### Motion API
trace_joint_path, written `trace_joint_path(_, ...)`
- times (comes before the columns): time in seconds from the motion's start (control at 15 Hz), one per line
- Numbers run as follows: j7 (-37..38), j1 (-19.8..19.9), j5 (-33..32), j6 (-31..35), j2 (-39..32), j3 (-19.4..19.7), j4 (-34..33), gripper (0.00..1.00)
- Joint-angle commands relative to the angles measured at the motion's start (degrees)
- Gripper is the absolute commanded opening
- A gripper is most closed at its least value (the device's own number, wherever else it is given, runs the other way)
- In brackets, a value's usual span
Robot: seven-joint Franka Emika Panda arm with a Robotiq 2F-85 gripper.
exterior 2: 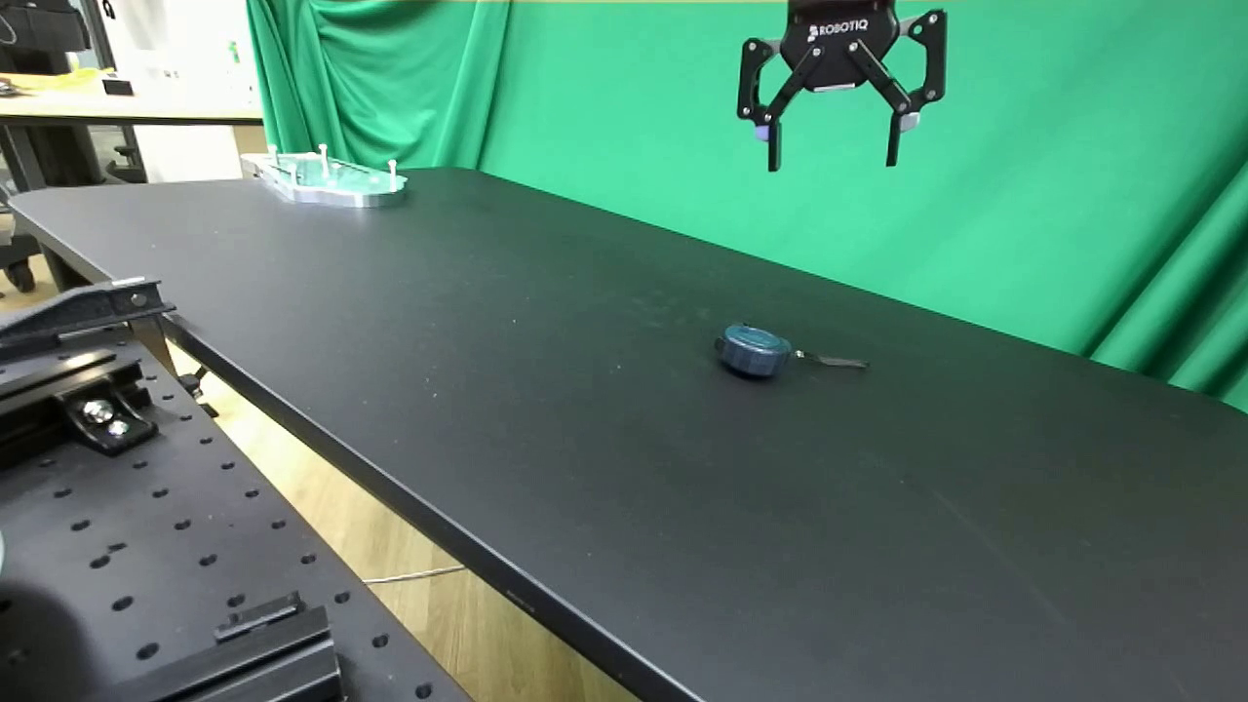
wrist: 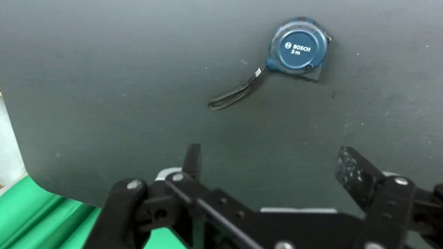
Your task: Move the block to the left
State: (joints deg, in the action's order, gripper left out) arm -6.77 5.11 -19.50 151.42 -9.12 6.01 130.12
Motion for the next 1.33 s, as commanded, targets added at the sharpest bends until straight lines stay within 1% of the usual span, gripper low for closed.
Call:
trace_joint_path(0.0, -0.3, -0.2, 0.6, -0.1, -0.4, 0.2, -0.3, 1.00)
trace_joint_path(0.13, -0.1, -0.1, 0.8, -0.1, -1.0, 0.3, -0.9, 1.00)
trace_joint_path(0.2, -1.5, 0.3, 2.4, 0.1, -1.8, -0.2, -0.9, 1.00)
trace_joint_path(0.47, -11.5, 2.7, 17.2, 0.4, -6.1, -4.0, -1.5, 1.00)
trace_joint_path(0.53, -13.4, 3.3, 20.0, 0.0, -7.3, -4.9, -2.0, 1.00)
trace_joint_path(0.67, -15.7, 4.3, 23.5, -0.4, -9.1, -6.0, -2.6, 1.00)
trace_joint_path(0.87, -15.4, 5.0, 24.7, -0.5, -11.3, -6.1, -3.4, 1.00)
trace_joint_path(1.27, -14.5, 6.8, 23.7, -0.6, -14.8, -5.4, -5.1, 1.00)
